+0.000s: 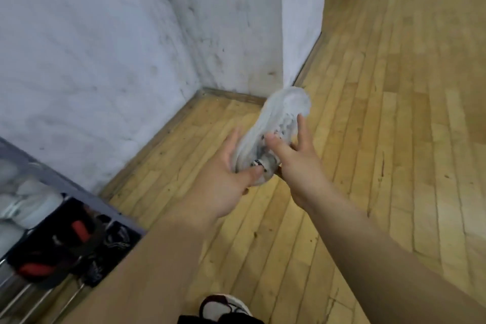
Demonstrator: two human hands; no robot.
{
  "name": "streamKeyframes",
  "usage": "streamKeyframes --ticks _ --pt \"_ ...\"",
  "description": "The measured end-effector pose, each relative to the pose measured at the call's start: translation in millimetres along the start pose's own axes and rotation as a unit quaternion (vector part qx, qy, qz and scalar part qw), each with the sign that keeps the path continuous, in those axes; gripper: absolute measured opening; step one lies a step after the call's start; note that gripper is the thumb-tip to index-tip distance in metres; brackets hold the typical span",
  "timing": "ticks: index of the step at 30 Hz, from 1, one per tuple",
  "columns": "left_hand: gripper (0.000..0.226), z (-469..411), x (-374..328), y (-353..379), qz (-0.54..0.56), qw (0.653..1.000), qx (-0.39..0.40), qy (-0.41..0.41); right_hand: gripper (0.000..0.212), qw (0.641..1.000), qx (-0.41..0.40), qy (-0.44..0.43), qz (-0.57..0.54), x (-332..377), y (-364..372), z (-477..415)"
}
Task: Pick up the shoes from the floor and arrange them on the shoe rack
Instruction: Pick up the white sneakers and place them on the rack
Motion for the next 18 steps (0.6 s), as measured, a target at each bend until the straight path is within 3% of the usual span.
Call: streamKeyframes --ticks 3,5,8,10,13,16,18 --pt "0.075 54 -38 -91 0.07 0.995 -0.06 0.035 0.099 0.987 0.135 -0.083 0.022 52 96 17" --pt "0.081 112 -40 -159 0.08 0.988 -0.119 0.05 0.091 0.965 0.23 -0.121 0.031 79 169 47" --pt "0.087 222 -7 -251 0.1 0.967 -0.231 0.051 0.084 0.917 0.374 -0.134 0.023 97 280 123" --pt "0.082 310 31 -293 0.122 0.939 -0.318 0.048 0.083 0.867 0.483 -0.121 0.021 92 355 194" --pt "0.088 447 111 -326 0.168 0.866 -0.468 0.041 0.085 0.773 0.624 -0.108 0.026 73 457 321" --pt "0.073 577 201 -315 0.263 0.748 -0.608 0.033 0.087 0.691 0.719 -0.064 0.021 38 530 465" --pt "0.068 648 256 -288 0.315 0.671 -0.671 0.016 0.085 0.618 0.784 -0.039 0.05 3 554 572"
Point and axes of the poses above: each hand's wrist, its own z-axis away from the middle knuckle, its own y-axis out of the palm, x = y × z, the point moved 8 cm from there along -z, towards the middle knuckle, and after that the axes turned 10 degrees about -y, right-handed, at the moved point
